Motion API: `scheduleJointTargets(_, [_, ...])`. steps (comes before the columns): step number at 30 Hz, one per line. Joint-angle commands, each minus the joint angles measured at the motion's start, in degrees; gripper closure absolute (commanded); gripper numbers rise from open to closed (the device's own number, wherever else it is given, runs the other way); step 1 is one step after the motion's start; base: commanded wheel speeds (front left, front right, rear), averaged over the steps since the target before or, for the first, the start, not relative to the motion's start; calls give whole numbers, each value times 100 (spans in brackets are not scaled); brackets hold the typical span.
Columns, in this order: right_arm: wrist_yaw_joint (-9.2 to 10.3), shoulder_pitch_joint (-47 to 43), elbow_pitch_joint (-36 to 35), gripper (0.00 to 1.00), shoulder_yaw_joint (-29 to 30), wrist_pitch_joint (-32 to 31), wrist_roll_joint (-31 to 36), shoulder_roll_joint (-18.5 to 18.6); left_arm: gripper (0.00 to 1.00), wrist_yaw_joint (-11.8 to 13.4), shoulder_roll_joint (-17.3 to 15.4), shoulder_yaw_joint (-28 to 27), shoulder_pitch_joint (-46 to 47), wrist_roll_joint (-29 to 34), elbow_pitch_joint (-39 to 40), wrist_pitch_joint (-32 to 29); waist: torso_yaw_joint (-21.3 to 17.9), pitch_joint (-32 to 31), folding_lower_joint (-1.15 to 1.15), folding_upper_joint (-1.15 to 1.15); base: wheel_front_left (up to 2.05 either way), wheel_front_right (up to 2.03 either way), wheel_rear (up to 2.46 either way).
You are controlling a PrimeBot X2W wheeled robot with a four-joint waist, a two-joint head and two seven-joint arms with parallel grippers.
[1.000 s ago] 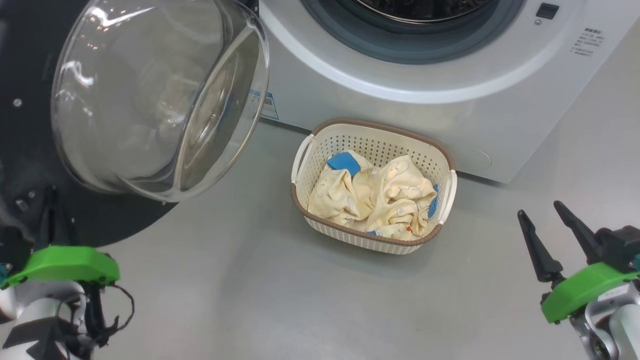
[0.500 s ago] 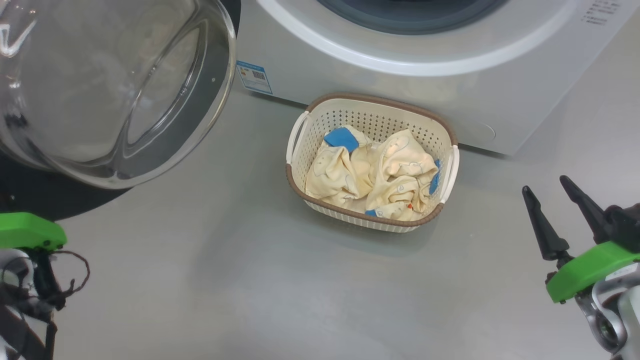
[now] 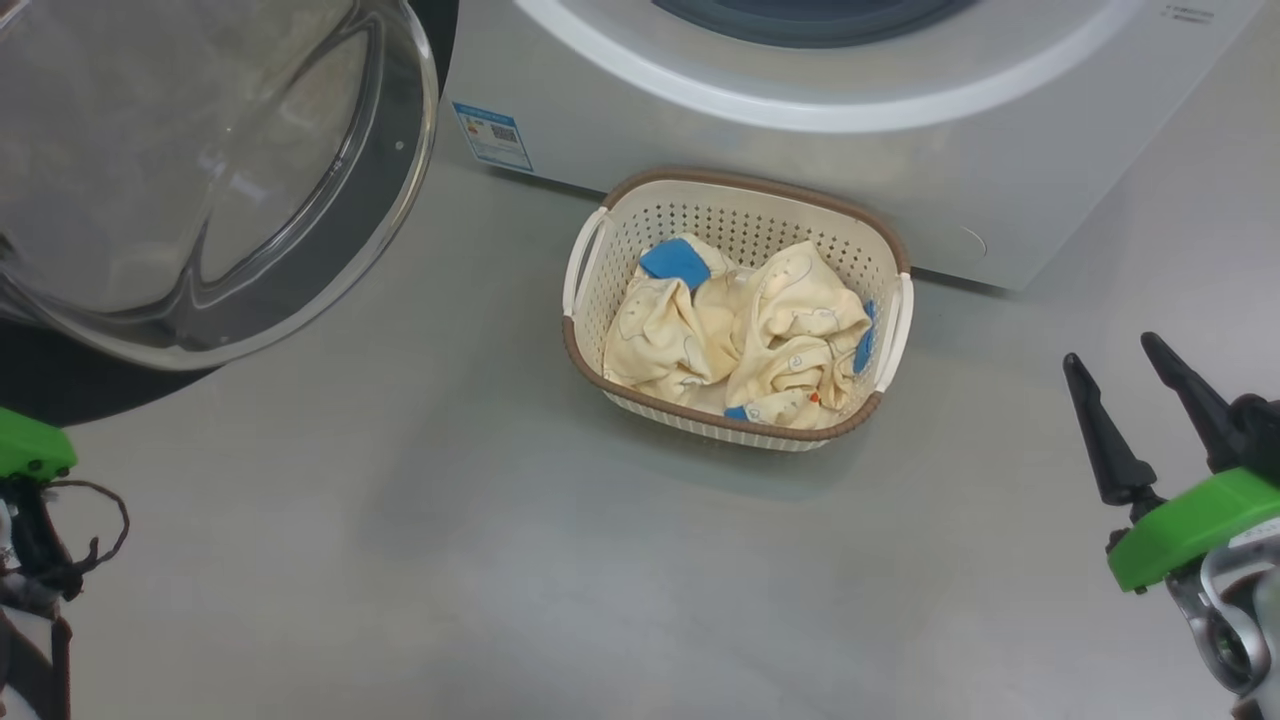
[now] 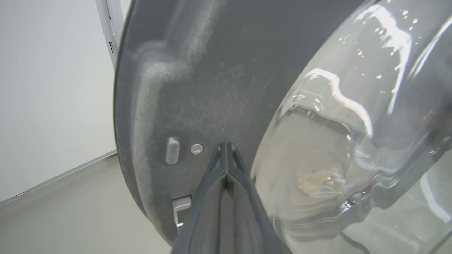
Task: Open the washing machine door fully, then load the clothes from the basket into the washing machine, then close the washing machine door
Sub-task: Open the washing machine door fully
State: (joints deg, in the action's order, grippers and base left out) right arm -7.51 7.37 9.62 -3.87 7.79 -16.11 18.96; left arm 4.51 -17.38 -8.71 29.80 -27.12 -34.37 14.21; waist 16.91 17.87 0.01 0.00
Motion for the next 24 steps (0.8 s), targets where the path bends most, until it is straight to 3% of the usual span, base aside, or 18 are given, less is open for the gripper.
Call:
scheduleJointTargets(1, [2, 97, -155, 0, -45, 34, 22, 62, 100, -35, -289, -305, 202, 103, 112, 78, -11, -47, -1, 0, 0, 0, 0])
scheduleJointTargets(9, [2, 40, 1, 0, -6, 201, -12, -87, 100, -269, -103, -575, -53, 486, 402, 78, -80, -303, -1, 0, 0, 0, 0])
scheduleJointTargets(17, [2, -96, 185, 0, 178, 435, -55, -307, 100, -518, 189, -702, -428, 952, 1301, 78, -227, -614, -1, 0, 0, 0, 0])
scheduleJointTargets(24, [2, -164, 287, 0, 103, 593, -30, -486, 100, -531, 421, -435, -800, 1280, 2319, 73, -584, -915, -1, 0, 0, 0, 0])
